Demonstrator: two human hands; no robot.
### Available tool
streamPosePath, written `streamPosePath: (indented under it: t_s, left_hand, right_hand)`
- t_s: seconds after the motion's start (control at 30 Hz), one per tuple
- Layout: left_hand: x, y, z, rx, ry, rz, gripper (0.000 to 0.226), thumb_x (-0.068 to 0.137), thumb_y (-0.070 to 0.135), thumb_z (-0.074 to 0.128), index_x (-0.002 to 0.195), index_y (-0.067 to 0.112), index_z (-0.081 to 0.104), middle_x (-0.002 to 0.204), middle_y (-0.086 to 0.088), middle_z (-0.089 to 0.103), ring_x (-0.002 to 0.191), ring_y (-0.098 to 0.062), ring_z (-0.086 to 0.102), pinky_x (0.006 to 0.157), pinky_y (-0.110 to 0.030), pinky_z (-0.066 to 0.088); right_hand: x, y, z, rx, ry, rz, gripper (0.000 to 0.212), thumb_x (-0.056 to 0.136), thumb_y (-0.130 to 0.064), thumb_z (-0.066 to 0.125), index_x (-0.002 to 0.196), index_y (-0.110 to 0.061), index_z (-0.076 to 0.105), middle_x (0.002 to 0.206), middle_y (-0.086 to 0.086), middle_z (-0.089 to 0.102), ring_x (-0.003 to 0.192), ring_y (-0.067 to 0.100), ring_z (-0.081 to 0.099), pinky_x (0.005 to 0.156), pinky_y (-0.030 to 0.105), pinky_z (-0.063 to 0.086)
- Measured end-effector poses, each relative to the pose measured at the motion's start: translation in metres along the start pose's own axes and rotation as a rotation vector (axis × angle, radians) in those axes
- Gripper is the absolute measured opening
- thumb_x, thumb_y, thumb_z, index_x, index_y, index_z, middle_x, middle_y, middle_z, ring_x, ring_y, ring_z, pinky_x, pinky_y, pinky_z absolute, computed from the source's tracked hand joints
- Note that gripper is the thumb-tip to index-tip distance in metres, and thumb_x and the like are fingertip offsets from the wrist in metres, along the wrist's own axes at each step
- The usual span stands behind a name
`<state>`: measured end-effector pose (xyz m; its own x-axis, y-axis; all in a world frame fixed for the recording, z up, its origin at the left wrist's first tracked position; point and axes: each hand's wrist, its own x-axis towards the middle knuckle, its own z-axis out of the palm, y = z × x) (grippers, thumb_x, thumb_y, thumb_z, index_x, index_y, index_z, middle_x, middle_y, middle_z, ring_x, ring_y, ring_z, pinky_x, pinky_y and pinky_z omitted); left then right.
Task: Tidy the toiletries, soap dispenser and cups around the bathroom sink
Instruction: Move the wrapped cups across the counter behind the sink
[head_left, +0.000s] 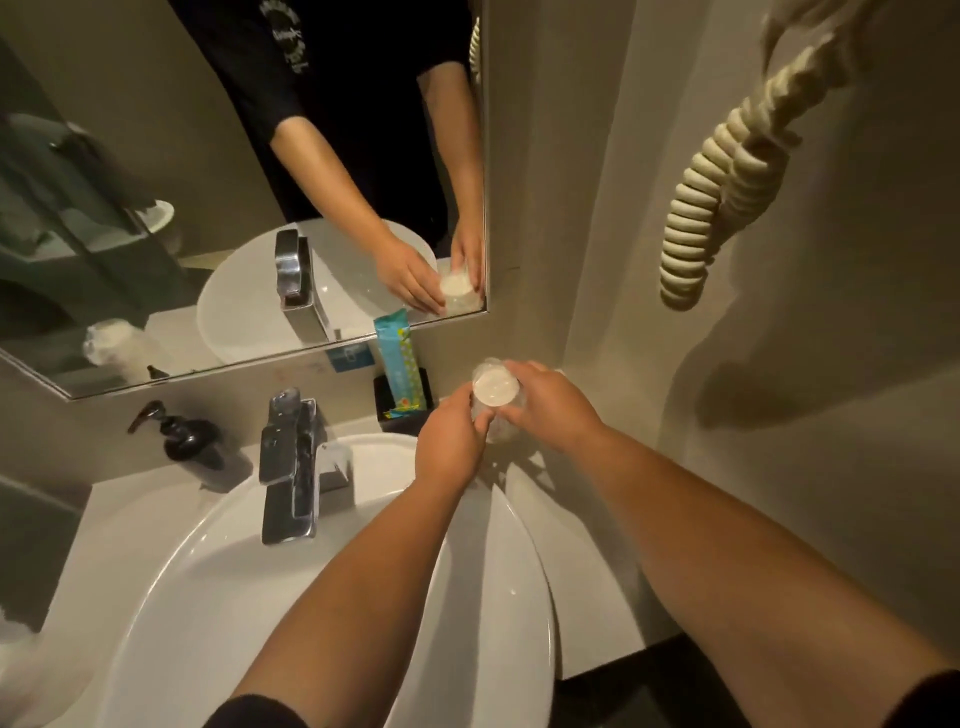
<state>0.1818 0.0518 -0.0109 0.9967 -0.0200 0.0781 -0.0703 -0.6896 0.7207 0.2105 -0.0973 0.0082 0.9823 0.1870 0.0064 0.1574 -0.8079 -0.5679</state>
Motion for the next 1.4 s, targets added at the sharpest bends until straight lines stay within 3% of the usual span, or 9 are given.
streamPosePath:
  t_s: [0.13, 0.33, 0.47, 0.8, 0.93, 1.03, 1.17, 1.27, 1.4]
  left_hand:
    - [0.022, -0.024, 0.014, 0.005, 0.011, -0.034, 0.028, 0.092, 0.041, 0.053, 0.114, 0.024, 0.058, 0.106, 0.000, 0.067, 0.096, -0.018, 0.061, 0.071, -0.028, 0.039]
    - [0.036, -0.043, 0.031, 0.104, 0.023, -0.140, 0.022, 0.091, 0.028, 0.053, 0.113, 0.025, 0.056, 0.092, 0.005, 0.061, 0.082, -0.018, 0.058, 0.066, -0.027, 0.035]
    - [0.043, -0.041, 0.036, 0.177, 0.010, -0.181, 0.018, 0.093, 0.026, 0.051, 0.108, 0.019, 0.057, 0.095, -0.001, 0.063, 0.074, -0.014, 0.048, 0.066, -0.029, 0.036]
    - [0.042, -0.039, 0.029, 0.248, -0.057, -0.187, 0.017, 0.091, 0.020, 0.056, 0.106, 0.014, 0.050, 0.097, -0.007, 0.061, 0.074, -0.017, 0.050, 0.065, -0.031, 0.040]
    - [0.032, -0.033, 0.022, 0.254, -0.076, -0.153, 0.017, 0.092, 0.017, 0.052, 0.108, 0.015, 0.047, 0.102, -0.007, 0.059, 0.077, -0.022, 0.054, 0.065, -0.033, 0.042]
    - [0.018, -0.024, 0.014, 0.317, -0.096, -0.124, 0.021, 0.090, 0.016, 0.050, 0.111, 0.017, 0.050, 0.107, -0.006, 0.061, 0.091, -0.025, 0.059, 0.073, -0.039, 0.050]
    - [-0.012, -0.014, -0.005, 0.535, -0.089, 0.093, 0.036, 0.091, 0.022, 0.051, 0.125, 0.011, 0.048, 0.122, -0.010, 0.055, 0.111, -0.026, 0.049, 0.092, -0.035, 0.040]
    - [-0.043, -0.005, -0.025, 0.649, -0.085, 0.152, 0.033, 0.091, 0.031, 0.047, 0.117, 0.011, 0.050, 0.116, -0.010, 0.054, 0.106, -0.026, 0.047, 0.091, -0.036, 0.039]
    - [-0.085, 0.000, -0.045, 0.707, -0.086, 0.194, 0.037, 0.091, 0.037, 0.042, 0.115, 0.011, 0.051, 0.114, -0.009, 0.056, 0.105, -0.027, 0.048, 0.093, -0.038, 0.040]
  right_hand:
    - [0.026, 0.010, 0.022, 0.007, -0.032, 0.007, 0.069, 0.080, -0.033, 0.070, 0.142, -0.020, 0.042, 0.137, 0.006, 0.052, 0.121, 0.025, 0.052, 0.099, 0.036, 0.043]
    - [0.050, 0.023, 0.052, -0.006, -0.085, -0.001, 0.071, 0.081, -0.036, 0.069, 0.143, -0.019, 0.039, 0.140, 0.007, 0.049, 0.121, 0.027, 0.052, 0.097, 0.036, 0.044]
    - [0.057, 0.028, 0.059, -0.009, -0.098, 0.009, 0.072, 0.082, -0.041, 0.067, 0.144, -0.018, 0.038, 0.141, 0.006, 0.048, 0.121, 0.026, 0.051, 0.097, 0.036, 0.044]
    - [0.059, 0.031, 0.055, -0.037, -0.130, -0.005, 0.077, 0.082, -0.038, 0.068, 0.146, -0.015, 0.033, 0.148, 0.005, 0.042, 0.128, 0.026, 0.047, 0.101, 0.032, 0.040]
    - [0.052, 0.028, 0.039, -0.066, -0.165, -0.026, 0.079, 0.082, -0.036, 0.069, 0.148, -0.014, 0.030, 0.154, 0.005, 0.033, 0.139, 0.022, 0.035, 0.111, 0.032, 0.034]
    - [0.034, 0.024, 0.024, -0.115, -0.138, -0.058, 0.071, 0.085, -0.041, 0.062, 0.146, -0.016, 0.035, 0.154, 0.003, 0.035, 0.139, 0.020, 0.035, 0.110, 0.030, 0.031]
    - [-0.007, 0.014, 0.006, -0.242, -0.125, -0.128, 0.060, 0.089, -0.039, 0.054, 0.143, -0.015, 0.040, 0.151, 0.006, 0.040, 0.138, 0.023, 0.035, 0.113, 0.031, 0.023]
    - [-0.044, -0.002, -0.001, -0.343, -0.150, -0.174, 0.059, 0.090, -0.041, 0.049, 0.143, -0.015, 0.040, 0.150, 0.007, 0.039, 0.140, 0.023, 0.031, 0.117, 0.034, 0.015]
    - [-0.085, -0.022, -0.001, -0.400, -0.161, -0.226, 0.058, 0.089, -0.046, 0.046, 0.139, -0.015, 0.042, 0.146, 0.007, 0.044, 0.136, 0.025, 0.035, 0.117, 0.039, 0.018]
